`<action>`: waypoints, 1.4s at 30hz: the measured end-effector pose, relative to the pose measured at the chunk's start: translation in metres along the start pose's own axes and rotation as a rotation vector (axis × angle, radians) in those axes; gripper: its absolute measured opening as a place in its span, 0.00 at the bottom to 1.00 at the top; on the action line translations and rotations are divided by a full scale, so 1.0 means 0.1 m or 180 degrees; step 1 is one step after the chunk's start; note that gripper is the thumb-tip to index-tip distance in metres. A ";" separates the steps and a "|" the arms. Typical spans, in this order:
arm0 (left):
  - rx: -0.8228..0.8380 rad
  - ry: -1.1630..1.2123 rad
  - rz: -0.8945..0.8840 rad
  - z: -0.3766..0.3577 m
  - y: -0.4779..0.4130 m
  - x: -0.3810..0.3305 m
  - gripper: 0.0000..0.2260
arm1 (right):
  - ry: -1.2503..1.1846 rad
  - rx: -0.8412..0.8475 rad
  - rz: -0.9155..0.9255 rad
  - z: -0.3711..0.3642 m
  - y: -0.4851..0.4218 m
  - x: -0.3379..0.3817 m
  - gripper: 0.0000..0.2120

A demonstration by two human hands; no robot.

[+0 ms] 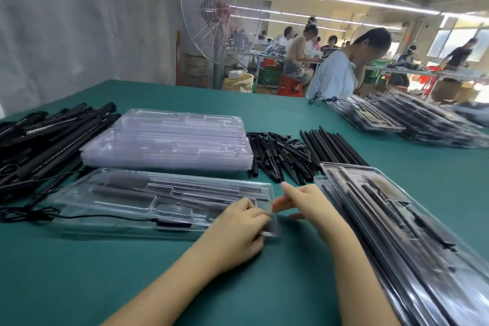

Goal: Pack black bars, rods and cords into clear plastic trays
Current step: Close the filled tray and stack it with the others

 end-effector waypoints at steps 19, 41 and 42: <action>-0.0239 -0.0058 0.0723 0.58 0.86 1.21 0.28 | 0.1115 -0.0789 -0.0108 -0.10 -0.11 -0.05 0.12; 0.0512 0.0596 0.0687 0.60 0.72 1.17 0.30 | 0.2681 0.0537 0.1804 -0.93 0.27 0.59 0.18; 0.0414 0.0578 0.0752 0.73 0.73 1.24 0.26 | 0.2566 0.0475 0.1873 -0.90 0.27 0.60 0.16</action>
Point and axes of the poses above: each hand's wrist, its own y-axis away from the middle knuckle, its own z-axis out of the back of the hand, x = y × z, the point moved 6 cm from there along -y, towards the middle knuckle, and after that the axes turned 7 degrees about z, right-handed, at the moved point
